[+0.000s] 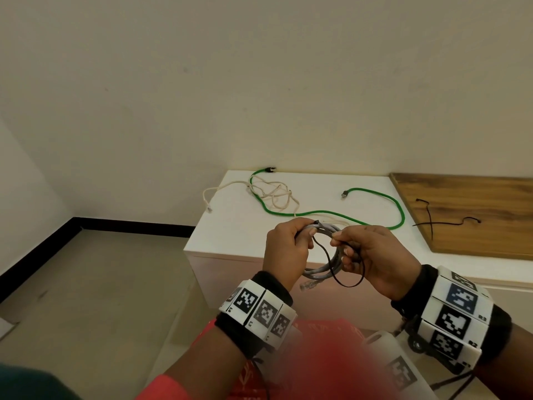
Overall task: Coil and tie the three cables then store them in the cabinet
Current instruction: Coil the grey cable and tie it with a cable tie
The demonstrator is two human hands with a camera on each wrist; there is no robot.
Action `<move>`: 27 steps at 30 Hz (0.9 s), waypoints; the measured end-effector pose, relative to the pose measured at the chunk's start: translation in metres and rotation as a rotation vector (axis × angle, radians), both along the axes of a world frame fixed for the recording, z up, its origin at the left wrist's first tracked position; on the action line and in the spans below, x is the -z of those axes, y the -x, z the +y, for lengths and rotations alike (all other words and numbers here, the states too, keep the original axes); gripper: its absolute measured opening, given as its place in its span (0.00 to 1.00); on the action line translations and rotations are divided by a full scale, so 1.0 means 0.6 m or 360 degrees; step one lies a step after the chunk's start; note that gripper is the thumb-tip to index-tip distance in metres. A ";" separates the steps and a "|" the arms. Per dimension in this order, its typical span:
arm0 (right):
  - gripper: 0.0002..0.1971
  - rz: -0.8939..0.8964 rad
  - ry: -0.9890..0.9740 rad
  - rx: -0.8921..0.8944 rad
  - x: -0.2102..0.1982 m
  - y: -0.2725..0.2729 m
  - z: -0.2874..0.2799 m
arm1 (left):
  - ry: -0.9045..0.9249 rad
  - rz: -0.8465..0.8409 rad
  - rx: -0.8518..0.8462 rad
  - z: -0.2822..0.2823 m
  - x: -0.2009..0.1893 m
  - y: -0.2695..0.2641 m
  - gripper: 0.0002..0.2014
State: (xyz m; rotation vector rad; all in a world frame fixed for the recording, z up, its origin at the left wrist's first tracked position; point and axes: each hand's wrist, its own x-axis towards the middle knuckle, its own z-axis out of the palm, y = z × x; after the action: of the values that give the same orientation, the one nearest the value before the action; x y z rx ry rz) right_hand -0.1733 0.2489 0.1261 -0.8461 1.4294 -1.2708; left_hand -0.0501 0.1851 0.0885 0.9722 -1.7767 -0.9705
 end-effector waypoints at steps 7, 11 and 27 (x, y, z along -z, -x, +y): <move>0.12 -0.0018 0.0002 0.0012 -0.003 -0.002 0.002 | -0.0035 0.0052 -0.0050 0.002 -0.005 -0.001 0.10; 0.12 -0.0037 0.0020 -0.0006 -0.006 -0.007 0.003 | -0.0155 0.0124 -0.0038 0.000 -0.004 -0.006 0.10; 0.12 0.0025 0.0002 0.0017 -0.011 -0.012 0.003 | -0.0262 0.0318 0.0004 0.002 -0.003 -0.003 0.11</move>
State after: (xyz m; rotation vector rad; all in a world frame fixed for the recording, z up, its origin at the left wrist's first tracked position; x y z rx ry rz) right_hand -0.1663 0.2504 0.1328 -0.8522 1.4476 -1.2754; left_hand -0.0484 0.1865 0.0904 0.9387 -1.5515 -1.1878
